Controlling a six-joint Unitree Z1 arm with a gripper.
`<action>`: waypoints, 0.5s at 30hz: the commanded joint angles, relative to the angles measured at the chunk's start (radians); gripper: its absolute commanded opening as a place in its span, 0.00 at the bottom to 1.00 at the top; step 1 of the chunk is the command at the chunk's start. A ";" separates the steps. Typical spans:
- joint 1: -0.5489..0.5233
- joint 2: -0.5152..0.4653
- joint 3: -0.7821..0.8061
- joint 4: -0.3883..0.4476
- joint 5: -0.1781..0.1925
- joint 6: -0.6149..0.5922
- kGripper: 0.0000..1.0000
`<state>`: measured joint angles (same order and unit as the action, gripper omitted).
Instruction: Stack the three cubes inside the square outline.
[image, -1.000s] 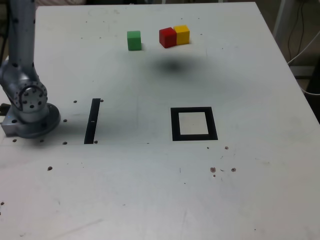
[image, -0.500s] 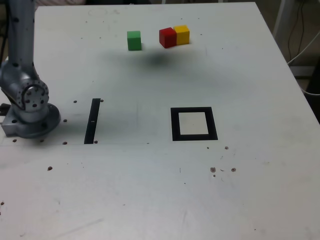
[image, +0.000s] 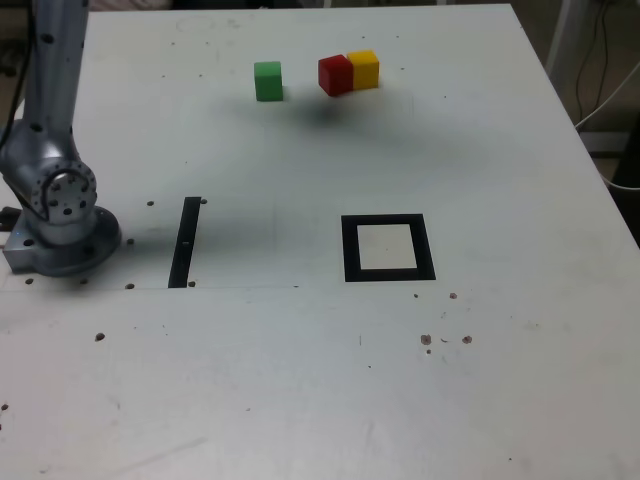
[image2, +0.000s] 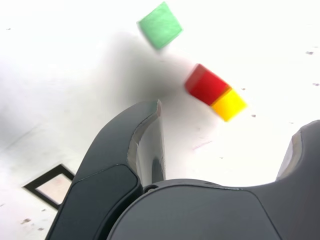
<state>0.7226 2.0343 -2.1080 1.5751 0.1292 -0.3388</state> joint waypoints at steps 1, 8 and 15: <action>-0.008 0.042 -0.047 0.018 0.007 0.011 0.92; -0.016 0.128 -0.124 0.037 0.022 -0.008 0.99; -0.001 0.140 -0.090 -0.015 0.008 -0.112 1.00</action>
<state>0.7221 2.1723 -2.2026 1.5652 0.1377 -0.4385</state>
